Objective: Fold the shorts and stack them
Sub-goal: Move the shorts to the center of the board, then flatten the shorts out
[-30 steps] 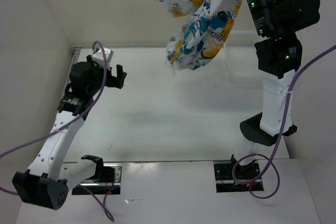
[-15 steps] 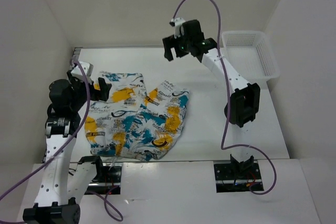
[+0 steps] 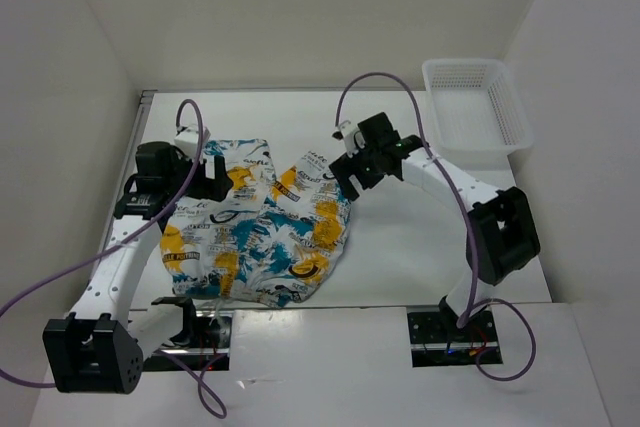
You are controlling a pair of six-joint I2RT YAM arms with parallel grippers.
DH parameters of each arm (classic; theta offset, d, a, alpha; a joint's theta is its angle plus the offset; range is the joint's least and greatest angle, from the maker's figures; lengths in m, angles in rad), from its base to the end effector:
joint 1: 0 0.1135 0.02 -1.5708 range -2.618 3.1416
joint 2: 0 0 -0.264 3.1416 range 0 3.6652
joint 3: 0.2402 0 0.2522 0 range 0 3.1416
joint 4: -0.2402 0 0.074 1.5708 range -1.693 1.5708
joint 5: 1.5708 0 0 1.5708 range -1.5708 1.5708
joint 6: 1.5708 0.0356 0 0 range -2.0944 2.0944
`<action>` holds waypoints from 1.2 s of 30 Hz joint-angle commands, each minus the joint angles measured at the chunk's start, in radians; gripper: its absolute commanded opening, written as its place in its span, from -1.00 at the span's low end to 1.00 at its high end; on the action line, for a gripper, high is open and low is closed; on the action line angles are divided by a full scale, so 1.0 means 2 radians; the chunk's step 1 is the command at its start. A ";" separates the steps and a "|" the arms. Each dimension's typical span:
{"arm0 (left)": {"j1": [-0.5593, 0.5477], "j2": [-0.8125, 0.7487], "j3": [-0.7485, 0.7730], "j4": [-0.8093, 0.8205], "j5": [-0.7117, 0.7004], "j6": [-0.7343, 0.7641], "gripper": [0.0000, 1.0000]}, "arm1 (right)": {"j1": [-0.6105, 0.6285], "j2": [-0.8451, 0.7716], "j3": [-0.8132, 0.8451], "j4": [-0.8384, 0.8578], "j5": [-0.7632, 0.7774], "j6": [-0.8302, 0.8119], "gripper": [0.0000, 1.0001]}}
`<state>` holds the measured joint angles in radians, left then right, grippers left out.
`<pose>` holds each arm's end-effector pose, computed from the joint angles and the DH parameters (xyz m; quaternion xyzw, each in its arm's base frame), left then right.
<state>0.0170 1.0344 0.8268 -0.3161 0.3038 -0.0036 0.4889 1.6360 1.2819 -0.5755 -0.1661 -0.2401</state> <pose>0.2308 -0.0067 0.2946 0.0668 0.8568 -0.1277 0.4951 0.3089 0.1710 0.2608 -0.3616 0.8743 0.1171 0.3019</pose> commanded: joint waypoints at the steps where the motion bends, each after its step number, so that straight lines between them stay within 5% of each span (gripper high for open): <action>1: 0.000 -0.004 0.008 0.024 0.005 0.002 1.00 | 0.013 0.018 -0.033 0.032 -0.050 0.042 0.97; 7: 0.013 -0.028 -0.008 0.019 0.005 0.002 1.00 | 0.013 0.072 -0.039 0.071 -0.122 0.124 0.97; 9: 0.019 -0.028 -0.014 0.019 0.005 0.002 1.00 | 0.013 0.089 -0.034 0.071 -0.116 0.137 0.71; 10: 0.024 -0.028 -0.014 0.019 0.005 0.002 1.00 | 0.013 0.107 -0.034 0.077 -0.116 0.141 0.50; 11: 0.024 -0.028 -0.014 0.019 0.005 0.002 1.00 | 0.013 0.115 -0.034 0.077 -0.111 0.142 -0.13; 14: 0.034 -0.028 -0.014 0.019 0.005 0.002 1.00 | 0.013 0.144 0.007 0.077 -0.086 0.146 -0.96; 17: 0.045 -0.028 -0.014 0.019 0.005 0.002 1.00 | 0.013 0.177 0.107 0.097 0.017 0.141 -1.00; 21: 0.050 -0.028 -0.014 0.024 0.005 0.002 1.00 | 0.029 0.252 0.348 0.136 0.221 0.141 -1.00; 23: 0.054 -0.028 -0.008 0.024 0.005 0.002 1.00 | 0.041 0.285 0.427 0.152 0.302 0.126 -0.18; 25: 0.054 -0.028 0.001 0.024 0.005 0.002 1.00 | 0.065 0.319 0.515 0.152 0.297 0.120 0.99; 31: 0.054 -0.033 -0.005 0.031 -0.011 0.002 1.00 | 0.106 0.277 0.493 0.138 0.282 0.109 1.00; 34: 0.054 -0.044 -0.031 0.057 -0.050 0.002 1.00 | 0.106 0.212 0.405 0.113 0.194 0.055 1.00; 36: 0.054 -0.044 -0.060 0.083 -0.091 0.002 1.00 | 0.114 0.159 0.314 0.070 0.057 -0.023 1.00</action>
<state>0.1192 0.9695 0.7666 -0.2516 0.2245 -0.0036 0.7300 2.1017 2.0586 -0.3050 0.2085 -0.0952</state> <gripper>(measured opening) 0.998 0.999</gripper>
